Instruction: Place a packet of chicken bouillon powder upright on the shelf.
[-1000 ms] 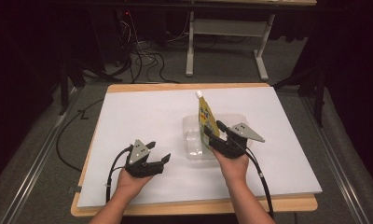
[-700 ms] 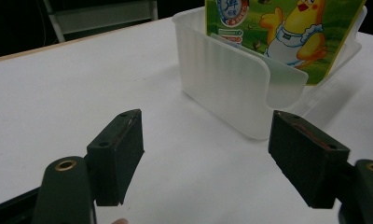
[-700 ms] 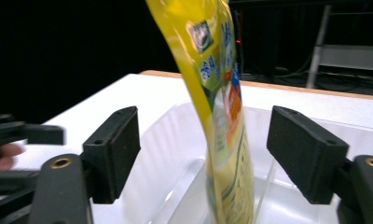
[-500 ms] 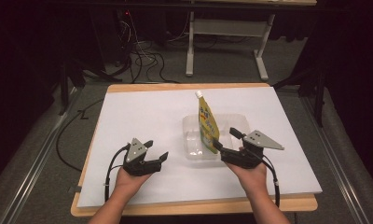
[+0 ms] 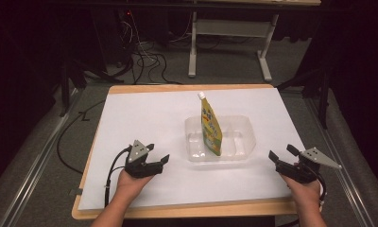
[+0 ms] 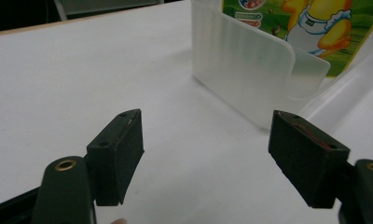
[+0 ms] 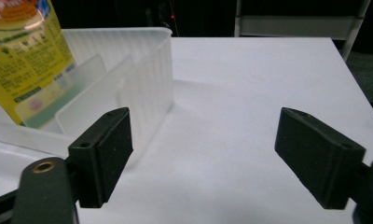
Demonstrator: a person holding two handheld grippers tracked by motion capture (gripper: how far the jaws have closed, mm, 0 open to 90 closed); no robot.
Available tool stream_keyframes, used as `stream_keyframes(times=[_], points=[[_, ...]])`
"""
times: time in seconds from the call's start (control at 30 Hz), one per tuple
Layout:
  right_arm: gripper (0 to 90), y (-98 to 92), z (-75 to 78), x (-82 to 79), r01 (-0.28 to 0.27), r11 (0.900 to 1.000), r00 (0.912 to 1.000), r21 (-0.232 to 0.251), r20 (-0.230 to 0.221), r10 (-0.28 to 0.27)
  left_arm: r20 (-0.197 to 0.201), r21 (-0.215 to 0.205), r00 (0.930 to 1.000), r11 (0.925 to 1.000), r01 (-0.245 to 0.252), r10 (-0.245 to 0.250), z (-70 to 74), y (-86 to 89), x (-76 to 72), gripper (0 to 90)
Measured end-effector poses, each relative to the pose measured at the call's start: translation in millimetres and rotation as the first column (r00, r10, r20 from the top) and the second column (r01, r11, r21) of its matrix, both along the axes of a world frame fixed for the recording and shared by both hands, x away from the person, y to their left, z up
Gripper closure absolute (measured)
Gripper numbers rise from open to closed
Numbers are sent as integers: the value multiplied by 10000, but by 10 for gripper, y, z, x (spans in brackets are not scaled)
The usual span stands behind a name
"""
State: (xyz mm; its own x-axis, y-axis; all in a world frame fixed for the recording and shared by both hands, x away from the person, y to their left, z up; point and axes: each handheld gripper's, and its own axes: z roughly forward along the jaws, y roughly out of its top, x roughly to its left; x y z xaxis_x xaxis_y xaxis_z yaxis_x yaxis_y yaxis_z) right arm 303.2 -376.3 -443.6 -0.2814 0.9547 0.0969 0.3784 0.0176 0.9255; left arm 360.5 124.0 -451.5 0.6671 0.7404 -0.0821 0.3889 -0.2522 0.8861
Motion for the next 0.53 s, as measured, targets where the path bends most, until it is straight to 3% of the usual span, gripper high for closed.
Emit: stream_keyframes(times=[0.07,0.27,0.43,0.53], points=[[242,-37,-55,-3,-8,9999,10000,113,-6,8,-123,31,9999,9999,101,-100,-12,-53,-9,273],[243,4,-28,-2,-202,9998,9994,-67,270,204,-74,244,9993,9990,370,-369,-39,-181,-64,270],[246,-24,-31,-18,103,9999,9993,113,362,-107,-225,194,9987,9987,466,-461,-62,-185,-45,271],[263,5,-16,-32,18,10000,9989,62,472,-21,-254,63,9988,9991,419,-417,-65,-187,-38,274]])
